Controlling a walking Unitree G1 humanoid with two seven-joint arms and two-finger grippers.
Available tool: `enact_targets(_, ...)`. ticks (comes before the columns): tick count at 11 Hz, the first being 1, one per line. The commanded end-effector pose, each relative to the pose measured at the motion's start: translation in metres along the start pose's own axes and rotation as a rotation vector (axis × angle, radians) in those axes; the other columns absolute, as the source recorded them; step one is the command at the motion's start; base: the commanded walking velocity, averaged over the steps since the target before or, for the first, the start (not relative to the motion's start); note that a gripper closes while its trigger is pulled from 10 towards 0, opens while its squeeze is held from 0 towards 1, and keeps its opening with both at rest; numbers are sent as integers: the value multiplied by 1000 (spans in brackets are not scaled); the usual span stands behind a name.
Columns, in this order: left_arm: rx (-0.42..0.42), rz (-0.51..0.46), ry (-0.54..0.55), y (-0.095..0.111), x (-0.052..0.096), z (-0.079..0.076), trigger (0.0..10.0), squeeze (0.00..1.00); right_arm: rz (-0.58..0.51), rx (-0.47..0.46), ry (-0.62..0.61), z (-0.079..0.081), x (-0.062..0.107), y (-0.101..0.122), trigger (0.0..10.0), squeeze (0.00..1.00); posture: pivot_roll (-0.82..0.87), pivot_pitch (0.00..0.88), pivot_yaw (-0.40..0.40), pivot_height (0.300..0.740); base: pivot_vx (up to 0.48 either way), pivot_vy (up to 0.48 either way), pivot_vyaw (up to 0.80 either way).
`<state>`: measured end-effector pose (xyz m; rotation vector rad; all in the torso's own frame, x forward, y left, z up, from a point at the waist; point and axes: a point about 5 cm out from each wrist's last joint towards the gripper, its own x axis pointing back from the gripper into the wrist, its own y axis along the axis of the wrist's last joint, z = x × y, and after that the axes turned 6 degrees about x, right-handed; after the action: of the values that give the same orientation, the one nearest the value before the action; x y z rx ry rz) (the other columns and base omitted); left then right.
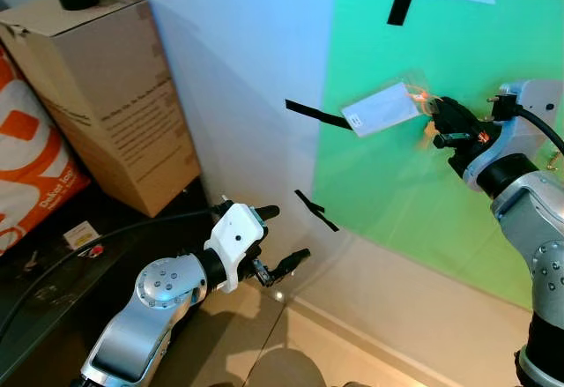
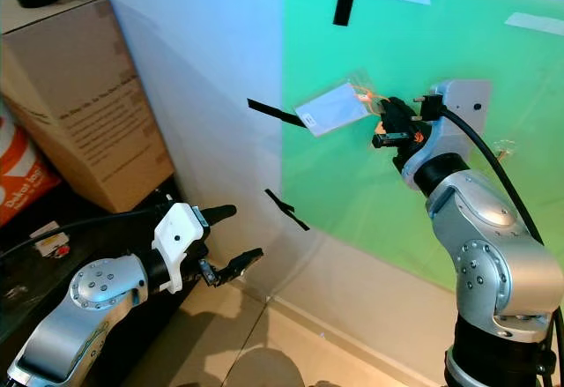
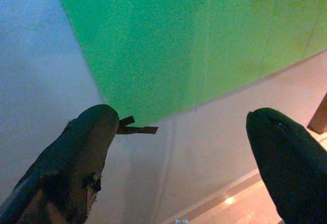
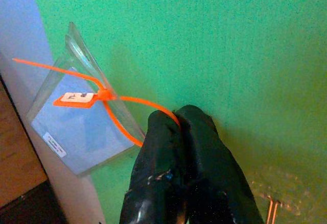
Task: Hang keys on a hook
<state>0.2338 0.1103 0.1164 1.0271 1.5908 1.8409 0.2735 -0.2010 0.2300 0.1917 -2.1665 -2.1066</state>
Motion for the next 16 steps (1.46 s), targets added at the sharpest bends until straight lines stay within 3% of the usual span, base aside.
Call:
enact_targets(1, -5, 5, 2, 2, 2, 2, 10000, 0, 116, -13, -43, -7, 5, -27, 10000, 0, -29, 0, 49, 740, 0, 0, 0)
enact_targets(3, -5, 7, -2, 1, 2, 2, 10000, 0, 215, 27, 42, 4, 11, -44, 10000, 0, -30, 0, 52, 740, 0, 0, 0)
enact_targets(5, -9, 10, -7, 1, 1, 1, 10000, 0, 210, 84, 132, 18, 13, -44, 10000, 0, -30, 0, 54, 740, 0, 0, 0)
enact_targets(10, -12, 8, -9, 2, 0, 1, 10000, 0, -111, 56, 374, 48, 12, 5, 10000, 0, -31, 0, 53, 740, 0, 0, 0)
enact_targets(12, -13, 8, -9, 2, 0, 2, 10000, 0, -206, -6, 322, 47, -2, 20, 10000, 0, -28, 0, 57, 740, 0, 0, 0)
enact_targets(14, -14, 9, -7, 2, 1, 3, 10000, 0, -189, -51, 166, 32, -23, 18, 10000, 0, -19, 0, 52, 740, 0, 0, 0)
enact_targets(16, -13, 12, -2, 2, 3, 3, 10000, 0, -141, -49, 149, 31, -27, 4, 10000, 0, -14, 0, 50, 740, 0, 0, 0)
